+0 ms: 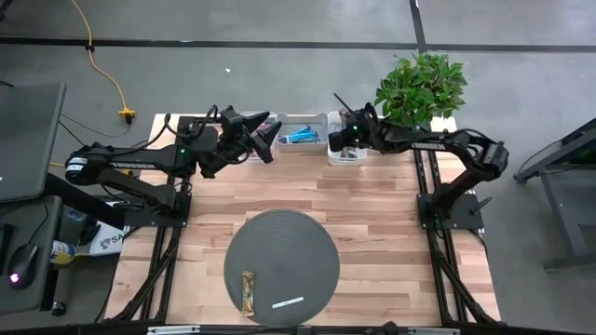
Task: Pick and place Granola Bars by type
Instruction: Put the left orange granola bar into the white bin
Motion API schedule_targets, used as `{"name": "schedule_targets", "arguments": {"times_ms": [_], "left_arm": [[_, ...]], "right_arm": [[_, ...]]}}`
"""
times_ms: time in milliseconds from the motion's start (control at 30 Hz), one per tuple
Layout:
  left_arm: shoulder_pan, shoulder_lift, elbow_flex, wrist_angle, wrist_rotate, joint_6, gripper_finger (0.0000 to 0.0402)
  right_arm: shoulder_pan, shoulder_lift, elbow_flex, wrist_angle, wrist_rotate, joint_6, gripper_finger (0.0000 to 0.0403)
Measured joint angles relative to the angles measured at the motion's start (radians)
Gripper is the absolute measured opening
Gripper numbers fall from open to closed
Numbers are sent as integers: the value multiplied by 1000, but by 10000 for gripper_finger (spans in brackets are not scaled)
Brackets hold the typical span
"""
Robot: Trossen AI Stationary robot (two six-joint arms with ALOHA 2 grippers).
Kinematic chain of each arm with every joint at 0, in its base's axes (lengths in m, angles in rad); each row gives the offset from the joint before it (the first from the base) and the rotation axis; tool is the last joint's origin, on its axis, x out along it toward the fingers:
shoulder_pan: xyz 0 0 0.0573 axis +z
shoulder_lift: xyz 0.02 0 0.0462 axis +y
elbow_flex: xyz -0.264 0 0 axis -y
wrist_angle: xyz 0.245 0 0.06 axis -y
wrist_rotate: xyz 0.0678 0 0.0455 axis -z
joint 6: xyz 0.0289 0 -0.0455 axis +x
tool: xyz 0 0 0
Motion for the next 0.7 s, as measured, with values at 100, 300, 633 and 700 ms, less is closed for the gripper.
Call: {"name": "schedule_targets", "arguments": {"times_ms": [100,300,633,700], "left_arm": [[0,0,0,0,0,0,253],[0,0,0,0,0,-36,253],[0,0,0,-1,1,-101,253],[0,0,0,-1,1,-102,253]], "right_arm": [[-15,7,0,-42,-26,33,54],[-27,15,0,-95,-90,68,65],[-26,33,0,-132,-148,133,77],[-26,33,0,-130,-150,133,81]]}}
